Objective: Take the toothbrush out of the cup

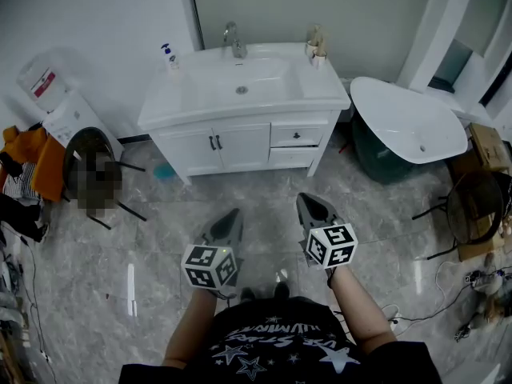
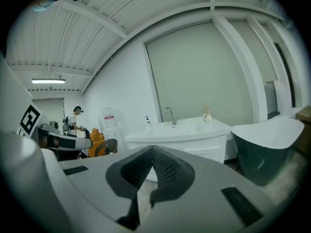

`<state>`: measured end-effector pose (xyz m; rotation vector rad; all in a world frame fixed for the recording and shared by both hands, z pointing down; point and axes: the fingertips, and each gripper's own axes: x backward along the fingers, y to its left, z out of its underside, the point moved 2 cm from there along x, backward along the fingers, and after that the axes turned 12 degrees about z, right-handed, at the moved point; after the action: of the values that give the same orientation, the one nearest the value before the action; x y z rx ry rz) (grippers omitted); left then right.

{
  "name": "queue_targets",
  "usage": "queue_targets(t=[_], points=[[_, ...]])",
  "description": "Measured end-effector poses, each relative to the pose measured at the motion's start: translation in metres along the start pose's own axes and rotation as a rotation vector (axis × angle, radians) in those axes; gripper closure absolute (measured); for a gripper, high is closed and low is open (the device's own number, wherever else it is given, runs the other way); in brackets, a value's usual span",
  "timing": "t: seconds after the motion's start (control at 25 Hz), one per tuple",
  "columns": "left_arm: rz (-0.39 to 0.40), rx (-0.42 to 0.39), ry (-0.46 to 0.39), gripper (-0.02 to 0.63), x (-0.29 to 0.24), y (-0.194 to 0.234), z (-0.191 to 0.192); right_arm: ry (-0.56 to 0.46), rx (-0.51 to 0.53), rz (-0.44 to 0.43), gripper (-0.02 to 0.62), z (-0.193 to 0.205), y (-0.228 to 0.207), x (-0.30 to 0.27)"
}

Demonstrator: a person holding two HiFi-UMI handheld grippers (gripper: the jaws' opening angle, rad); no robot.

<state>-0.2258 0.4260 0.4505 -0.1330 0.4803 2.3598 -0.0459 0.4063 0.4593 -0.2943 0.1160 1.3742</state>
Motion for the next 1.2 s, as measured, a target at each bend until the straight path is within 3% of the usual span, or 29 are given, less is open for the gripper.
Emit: queue_targets(t=[0.4, 0.76, 1.2], points=[[-0.013, 0.013, 0.006, 0.586, -0.025, -0.017, 0.008, 0.007, -0.020, 0.024, 0.581, 0.003, -0.055, -0.001], [-0.015, -0.001, -0.001, 0.586, -0.042, -0.016, 0.001, 0.044, -0.028, 0.013, 0.581, 0.014, -0.071, -0.017], [0.002, 0.026, -0.002, 0.586, -0.090, 0.040, -0.014, 0.077, -0.022, 0.052, 0.581, 0.009, -0.086, -0.078]])
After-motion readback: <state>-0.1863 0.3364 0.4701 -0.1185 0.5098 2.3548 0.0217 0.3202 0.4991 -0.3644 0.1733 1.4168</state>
